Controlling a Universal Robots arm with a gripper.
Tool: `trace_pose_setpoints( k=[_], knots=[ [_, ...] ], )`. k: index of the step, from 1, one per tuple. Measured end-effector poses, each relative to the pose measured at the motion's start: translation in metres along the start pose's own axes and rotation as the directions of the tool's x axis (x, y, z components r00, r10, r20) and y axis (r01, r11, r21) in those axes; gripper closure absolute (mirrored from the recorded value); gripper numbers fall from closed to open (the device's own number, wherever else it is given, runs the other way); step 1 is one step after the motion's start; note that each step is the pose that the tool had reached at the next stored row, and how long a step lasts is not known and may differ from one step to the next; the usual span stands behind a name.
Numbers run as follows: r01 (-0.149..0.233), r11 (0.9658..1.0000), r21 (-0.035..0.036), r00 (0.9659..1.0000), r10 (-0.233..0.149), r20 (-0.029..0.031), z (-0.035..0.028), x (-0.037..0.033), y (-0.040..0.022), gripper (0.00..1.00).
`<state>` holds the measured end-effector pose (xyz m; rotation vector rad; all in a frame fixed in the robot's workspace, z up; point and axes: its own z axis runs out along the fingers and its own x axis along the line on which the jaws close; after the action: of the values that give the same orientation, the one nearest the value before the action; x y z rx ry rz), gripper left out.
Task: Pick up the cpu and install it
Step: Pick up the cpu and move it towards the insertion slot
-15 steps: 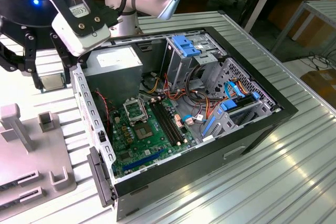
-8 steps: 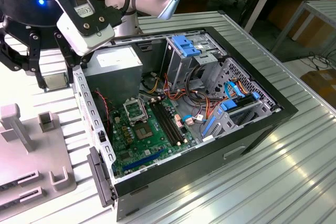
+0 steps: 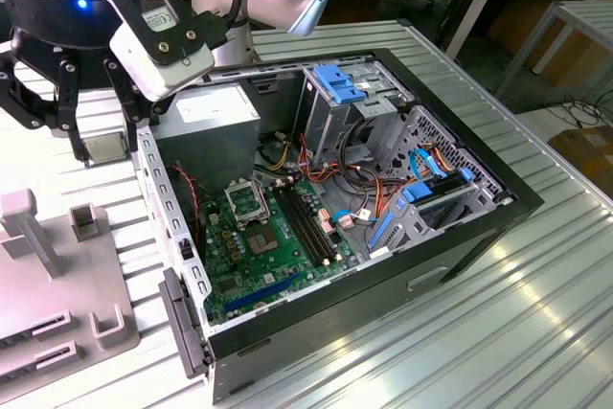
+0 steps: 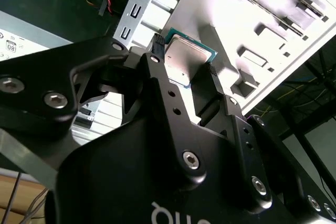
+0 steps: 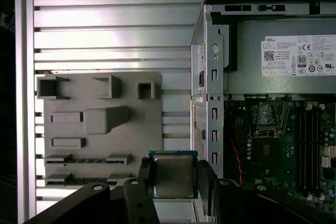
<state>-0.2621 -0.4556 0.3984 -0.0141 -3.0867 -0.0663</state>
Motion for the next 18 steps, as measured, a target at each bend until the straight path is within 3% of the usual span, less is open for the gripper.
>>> trace_pose_setpoints(
  k=[18],
  knots=[
    [0.000, 1.0000, 0.0000, 1.0000, 0.000, 0.0000, -0.0003, -0.0076, 0.0001, 0.54]
  ],
)
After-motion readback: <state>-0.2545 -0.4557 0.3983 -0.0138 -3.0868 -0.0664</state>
